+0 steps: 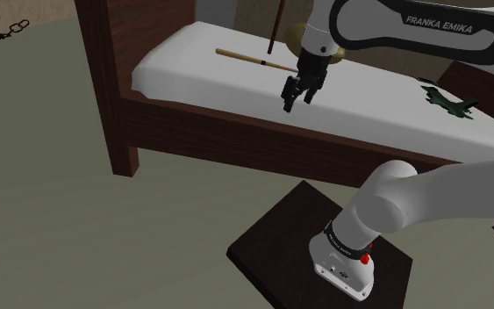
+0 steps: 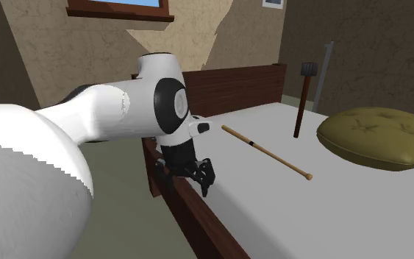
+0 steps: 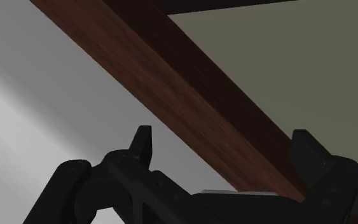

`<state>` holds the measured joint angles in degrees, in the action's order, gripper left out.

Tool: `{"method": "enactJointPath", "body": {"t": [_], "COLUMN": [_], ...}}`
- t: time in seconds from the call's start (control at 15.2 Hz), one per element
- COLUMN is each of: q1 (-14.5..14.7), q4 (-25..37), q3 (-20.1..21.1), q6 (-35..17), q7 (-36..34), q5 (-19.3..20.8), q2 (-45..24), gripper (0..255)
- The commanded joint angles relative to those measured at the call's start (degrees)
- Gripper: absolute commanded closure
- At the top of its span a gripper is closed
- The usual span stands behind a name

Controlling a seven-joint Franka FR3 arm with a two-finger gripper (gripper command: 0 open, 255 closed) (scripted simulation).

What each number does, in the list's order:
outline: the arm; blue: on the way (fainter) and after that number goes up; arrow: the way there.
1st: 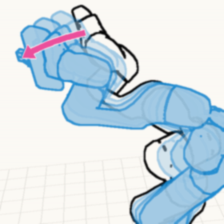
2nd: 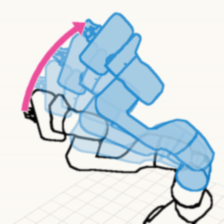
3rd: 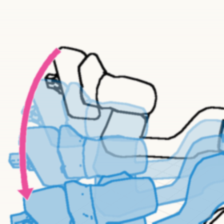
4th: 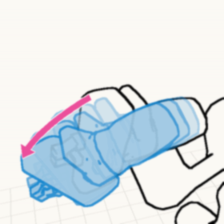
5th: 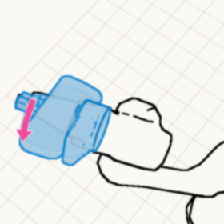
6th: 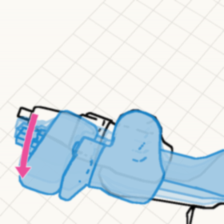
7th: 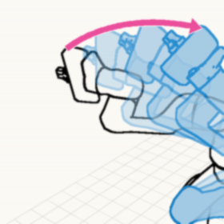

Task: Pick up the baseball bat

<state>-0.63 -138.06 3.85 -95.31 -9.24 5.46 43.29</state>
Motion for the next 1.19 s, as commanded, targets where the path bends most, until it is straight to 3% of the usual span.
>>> {"method": "enactJointPath", "body": {"t": [0.0, 0.59, 1.12], "q1": [0.00, 1.14, 3.65], "q4": [0.00, 10.58, 27.20], "q3": [0.00, -13.44, -23.27], "q6": [0.00, -3.76, -4.70], "q7": [0.00, 25.52, 48.54], "q5": [0.00, 5.11, 2.25], "q2": [0.00, -11.49, -27.63], "gripper": [0, 0, 0]}}
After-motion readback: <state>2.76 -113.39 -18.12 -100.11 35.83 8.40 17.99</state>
